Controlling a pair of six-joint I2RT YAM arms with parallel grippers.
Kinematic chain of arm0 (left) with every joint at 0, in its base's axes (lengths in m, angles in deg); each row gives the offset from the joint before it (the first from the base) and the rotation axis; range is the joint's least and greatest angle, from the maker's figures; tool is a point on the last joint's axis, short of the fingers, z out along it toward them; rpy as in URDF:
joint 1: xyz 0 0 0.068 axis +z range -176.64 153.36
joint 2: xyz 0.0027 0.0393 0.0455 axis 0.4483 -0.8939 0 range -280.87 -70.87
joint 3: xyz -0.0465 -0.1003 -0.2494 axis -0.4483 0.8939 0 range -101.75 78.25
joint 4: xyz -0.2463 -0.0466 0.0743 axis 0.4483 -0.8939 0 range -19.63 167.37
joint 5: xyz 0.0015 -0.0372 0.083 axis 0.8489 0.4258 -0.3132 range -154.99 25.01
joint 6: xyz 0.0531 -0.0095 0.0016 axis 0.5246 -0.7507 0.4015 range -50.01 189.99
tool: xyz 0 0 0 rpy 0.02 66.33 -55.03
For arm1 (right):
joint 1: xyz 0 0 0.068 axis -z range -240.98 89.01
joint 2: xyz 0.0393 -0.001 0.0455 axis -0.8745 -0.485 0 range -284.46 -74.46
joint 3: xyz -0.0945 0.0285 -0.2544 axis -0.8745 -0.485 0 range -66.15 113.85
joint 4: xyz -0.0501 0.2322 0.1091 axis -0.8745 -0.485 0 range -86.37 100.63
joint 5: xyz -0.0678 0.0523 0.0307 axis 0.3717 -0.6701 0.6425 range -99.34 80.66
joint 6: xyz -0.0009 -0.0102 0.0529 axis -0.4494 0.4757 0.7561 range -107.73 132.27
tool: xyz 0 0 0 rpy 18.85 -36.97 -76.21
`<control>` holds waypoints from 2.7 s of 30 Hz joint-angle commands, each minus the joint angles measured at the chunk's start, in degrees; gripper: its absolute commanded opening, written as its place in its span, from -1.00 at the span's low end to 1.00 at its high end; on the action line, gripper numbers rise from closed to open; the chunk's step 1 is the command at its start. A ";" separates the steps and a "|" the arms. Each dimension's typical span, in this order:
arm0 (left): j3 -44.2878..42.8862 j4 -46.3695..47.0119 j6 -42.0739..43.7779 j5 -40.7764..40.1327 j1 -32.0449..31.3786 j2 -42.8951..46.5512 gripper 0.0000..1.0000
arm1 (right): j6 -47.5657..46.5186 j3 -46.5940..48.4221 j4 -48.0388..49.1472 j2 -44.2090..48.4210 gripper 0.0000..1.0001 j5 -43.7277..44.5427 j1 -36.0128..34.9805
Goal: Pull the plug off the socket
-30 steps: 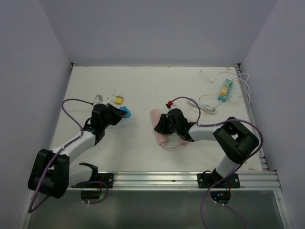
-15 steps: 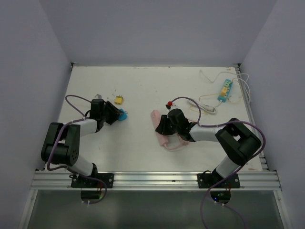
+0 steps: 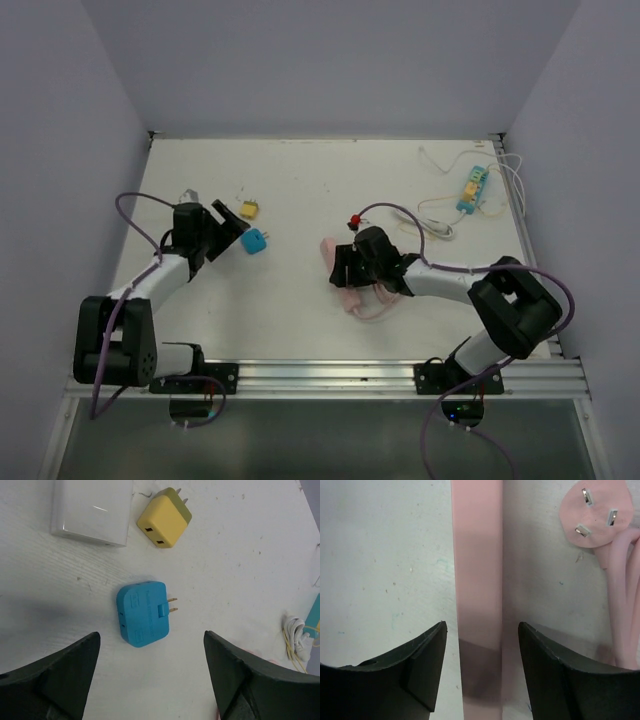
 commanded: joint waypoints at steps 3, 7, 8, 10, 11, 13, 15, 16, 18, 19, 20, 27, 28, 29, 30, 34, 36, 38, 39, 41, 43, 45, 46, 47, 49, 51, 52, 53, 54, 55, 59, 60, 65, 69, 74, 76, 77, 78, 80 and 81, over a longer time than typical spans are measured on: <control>-9.68 -15.61 10.79 -4.36 0.44 9.80 0.94 | -4.00 5.99 -13.04 6.97 0.47 3.46 -0.73; -15.58 -26.60 18.17 -6.55 0.44 16.03 0.96 | -4.88 9.06 -20.50 14.09 0.78 8.29 -1.61; -16.46 -28.10 19.14 -8.04 0.44 17.27 0.96 | -5.06 9.60 -21.91 14.97 0.80 9.52 -1.61; -18.14 -31.35 21.42 -9.01 0.44 21.56 0.96 | -6.55 10.56 -26.38 17.43 0.86 13.82 -1.53; -18.32 -32.23 22.05 -11.19 0.44 23.07 0.96 | -6.99 10.65 -27.72 18.05 0.88 15.75 -1.53; -18.32 -34.43 23.54 -12.44 0.44 27.71 0.96 | -8.48 10.40 -30.35 18.85 0.91 21.27 -1.09; -17.71 -36.01 24.68 -13.58 0.44 30.80 0.95 | -9.71 9.26 -32.21 19.20 0.89 23.14 -0.30; -17.18 -36.37 26.17 -13.94 0.44 33.86 0.94 | -9.80 7.86 -32.47 19.29 0.86 23.93 0.05; -14.91 -36.46 27.85 -14.90 0.44 36.87 0.93 | -9.81 6.09 -31.95 19.12 0.80 23.16 1.45; -13.76 -36.29 28.81 -16.12 0.44 40.10 0.93 | -9.80 4.34 -30.73 19.11 0.78 22.63 1.90; -12.53 -36.02 28.13 -17.35 0.44 41.88 0.92 | -9.63 3.46 -30.02 18.85 0.76 21.58 2.08; -5.49 -31.02 27.68 -16.40 -0.62 51.21 0.89 | -9.98 0.81 -24.75 12.45 0.68 20.34 3.13; -4.79 -30.49 27.42 -15.53 -0.71 51.30 0.89 | -10.24 0.81 -23.26 11.65 0.67 20.16 3.13; -3.13 -29.53 27.24 -15.17 -0.79 51.56 0.88 | -10.77 0.99 -22.90 10.77 0.61 20.08 3.13; -2.33 -29.00 26.98 -14.82 -0.79 51.91 0.87 | -11.03 1.25 -22.72 8.94 0.55 19.38 3.13; -2.32 -28.46 27.33 -15.43 -0.97 52.09 0.87 | -11.04 2.13 -20.27 6.90 -0.16 14.81 2.87; -1.88 -28.11 27.41 -15.43 -1.06 51.92 0.87 | -8.85 2.56 -18.95 6.81 -0.62 13.05 1.12; -1.80 -27.85 27.41 -15.17 -1.06 51.91 0.87 | -6.66 3.88 -18.59 5.32 -0.78 13.31 -2.55; -1.71 -27.93 27.42 -15.26 -1.06 52.09 0.87 | -5.86 6.41 -19.28 4.27 -0.80 13.83 -4.23; -1.62 -28.11 27.33 -15.78 -1.06 52.26 0.87 | -2.71 9.32 -19.82 0.76 -0.85 15.33 -9.05; -1.53 -28.02 27.33 -15.96 -1.06 52.53 0.87 | -0.06 13.54 -19.82 -1.79 -0.86 14.80 -11.80; -1.53 -28.11 27.24 -16.13 -1.06 52.53 0.87 | 4.51 17.48 -19.47 -5.92 -0.87 15.50 -15.40; -1.62 -28.11 27.15 -16.31 -1.06 52.53 0.87 | 5.83 18.82 -19.12 -7.41 -0.87 15.85 -16.46; -1.53 -28.28 27.15 -16.40 -1.06 52.53 0.86 | 8.36 20.22 -19.12 -9.95 -0.87 15.94 -18.29; -1.53 -28.37 27.06 -16.84 -1.06 52.53 0.86 | 10.58 24.35 -19.20 -12.69 -0.85 16.12 -19.71; -1.62 -28.55 26.98 -17.36 -1.06 52.70 0.86 | 12.95 28.56 -18.77 -16.46 -0.84 15.68 -21.47; -1.71 -28.64 26.80 -18.15 -1.06 52.79 0.86 | 13.31 30.06 -18.16 -17.70 -0.83 15.33 -22.00; -1.71 -28.90 26.80 -18.51 -1.06 52.79 0.86 | 13.83 31.82 -17.98 -19.28 -0.83 14.89 -22.79; -1.79 -29.08 26.71 -18.77 -1.06 52.62 0.86 | 14.10 35.75 -18.15 -22.08 -0.82 13.93 -23.23; -1.88 -29.25 26.63 -18.95 -1.06 52.62 0.86 | 14.10 37.79 -18.06 -23.85 -0.82 13.05 -24.02; -2.15 -29.78 26.36 -20.09 -1.06 52.27 0.86 | 13.14 47.64 -17.97 -30.01 -0.78 11.64 -25.95; -2.15 -29.78 26.36 -20.27 -1.06 52.09 0.86 | 12.96 50.88 -18.32 -31.06 -0.75 11.38 -26.13; -2.24 -29.96 26.27 -20.44 -1.06 51.83 0.86 | 11.91 52.85 -17.80 -31.34 -0.31 10.23 -26.31; -2.24 -29.96 26.10 -20.27 -1.06 51.74 0.86 | 8.40 50.39 -18.50 -27.13 0.13 10.41 -26.31; -2.15 -29.96 26.10 -19.83 -1.06 51.47 0.86 | 2.33 50.20 -22.62 -20.28 0.52 12.42 -26.22; -1.97 -29.87 26.10 -19.48 -1.06 51.39 0.86 | -0.12 50.91 -26.48 -18.95 0.54 13.83 -26.05; -2.06 -29.87 26.10 -19.48 -0.97 51.39 0.86 | -0.75 51.17 -27.89 -17.64 0.55 15.31 -25.87; -2.06 -29.87 26.10 -19.56 -0.97 51.39 0.86 | -1.36 51.09 -29.99 -16.75 0.56 16.20 -25.52; -2.06 -29.87 26.10 -19.48 -0.97 51.39 0.86 | -2.59 50.30 -31.50 -15.09 0.57 17.35 -24.38; -1.97 -29.87 26.01 -19.30 -0.97 51.39 0.86 | -2.95 49.34 -32.55 -13.25 0.58 17.52 -23.77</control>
